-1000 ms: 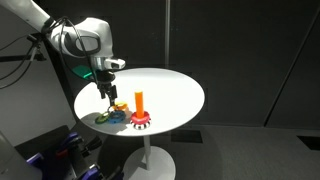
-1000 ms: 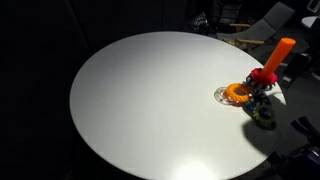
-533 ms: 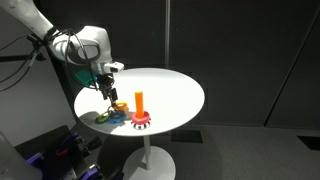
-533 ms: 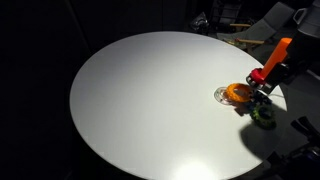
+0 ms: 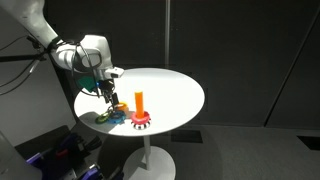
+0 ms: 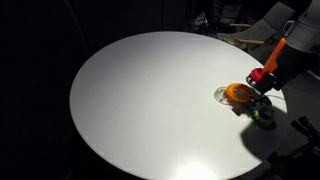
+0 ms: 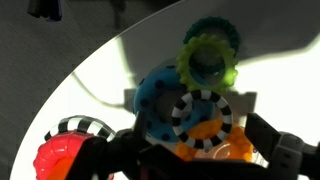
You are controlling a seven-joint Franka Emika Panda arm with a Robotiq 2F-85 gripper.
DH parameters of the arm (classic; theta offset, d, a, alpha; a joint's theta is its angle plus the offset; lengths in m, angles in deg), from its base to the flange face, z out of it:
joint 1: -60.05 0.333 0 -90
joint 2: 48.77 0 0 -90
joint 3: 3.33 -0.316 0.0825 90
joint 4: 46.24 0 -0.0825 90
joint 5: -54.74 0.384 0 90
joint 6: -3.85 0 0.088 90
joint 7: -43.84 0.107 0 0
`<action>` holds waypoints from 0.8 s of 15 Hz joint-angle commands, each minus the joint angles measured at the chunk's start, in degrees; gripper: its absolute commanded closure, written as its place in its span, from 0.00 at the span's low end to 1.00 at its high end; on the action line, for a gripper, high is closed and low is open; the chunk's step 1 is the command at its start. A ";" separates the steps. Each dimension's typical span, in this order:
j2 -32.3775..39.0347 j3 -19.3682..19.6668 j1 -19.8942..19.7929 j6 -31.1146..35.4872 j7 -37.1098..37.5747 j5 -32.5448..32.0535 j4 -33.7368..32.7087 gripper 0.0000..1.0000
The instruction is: Put the black and white ring on the stack
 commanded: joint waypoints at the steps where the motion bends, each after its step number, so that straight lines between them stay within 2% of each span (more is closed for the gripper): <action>1: 1.51 0.31 0.36 1.98 3.97 -3.35 -0.37 0.00; 12: 4.84 0.95 1.28 5.18 6.00 -4.35 -0.98 0.00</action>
